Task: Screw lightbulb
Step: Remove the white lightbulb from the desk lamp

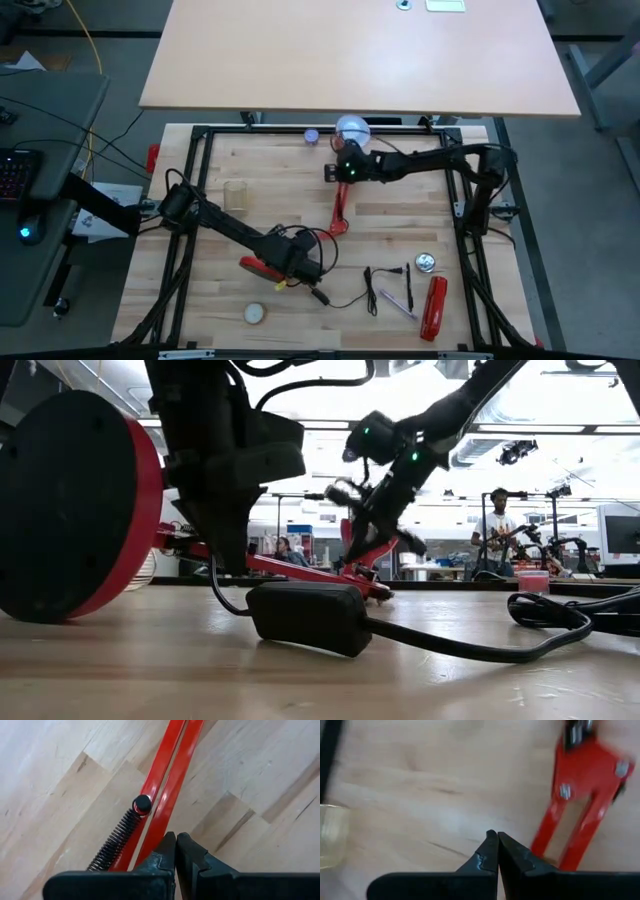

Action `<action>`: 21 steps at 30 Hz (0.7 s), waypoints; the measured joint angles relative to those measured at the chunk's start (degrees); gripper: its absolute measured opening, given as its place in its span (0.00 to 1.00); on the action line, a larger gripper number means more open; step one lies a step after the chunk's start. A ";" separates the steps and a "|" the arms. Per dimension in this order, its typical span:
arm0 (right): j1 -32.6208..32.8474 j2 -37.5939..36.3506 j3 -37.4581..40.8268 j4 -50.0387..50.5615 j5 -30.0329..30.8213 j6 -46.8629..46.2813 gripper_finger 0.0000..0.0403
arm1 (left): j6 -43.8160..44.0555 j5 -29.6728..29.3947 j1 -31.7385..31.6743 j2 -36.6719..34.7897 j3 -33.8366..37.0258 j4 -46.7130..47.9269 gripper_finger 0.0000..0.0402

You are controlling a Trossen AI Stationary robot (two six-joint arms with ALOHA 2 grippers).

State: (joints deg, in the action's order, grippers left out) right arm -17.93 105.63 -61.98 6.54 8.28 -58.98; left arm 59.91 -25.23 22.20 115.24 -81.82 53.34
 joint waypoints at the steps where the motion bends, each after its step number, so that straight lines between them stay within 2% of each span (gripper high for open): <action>1: 0.12 1.10 0.01 -0.03 0.21 -0.92 0.00 | -0.45 -0.15 0.01 0.00 0.00 0.00 0.00; 7: -0.31 3.78 -0.15 -1.05 1.73 -4.03 0.00 | -2.75 -0.21 0.47 0.00 -0.01 1.54 0.00; 11: -0.55 2.44 -0.16 3.68 2.92 -2.29 0.00 | -3.08 -3.12 1.33 0.00 0.06 8.61 0.00; 16: -0.01 1.31 -0.13 8.44 2.90 -0.77 0.00 | -3.19 -6.47 0.65 -0.97 4.17 14.10 0.00; 21: 2.69 0.99 -0.09 9.13 1.25 -0.10 0.00 | -3.14 -6.17 -0.99 -2.70 9.27 13.86 0.00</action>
State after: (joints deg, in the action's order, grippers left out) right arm -15.25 106.62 -62.06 15.67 9.54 -59.08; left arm 56.77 -31.40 21.21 112.54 -72.55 67.20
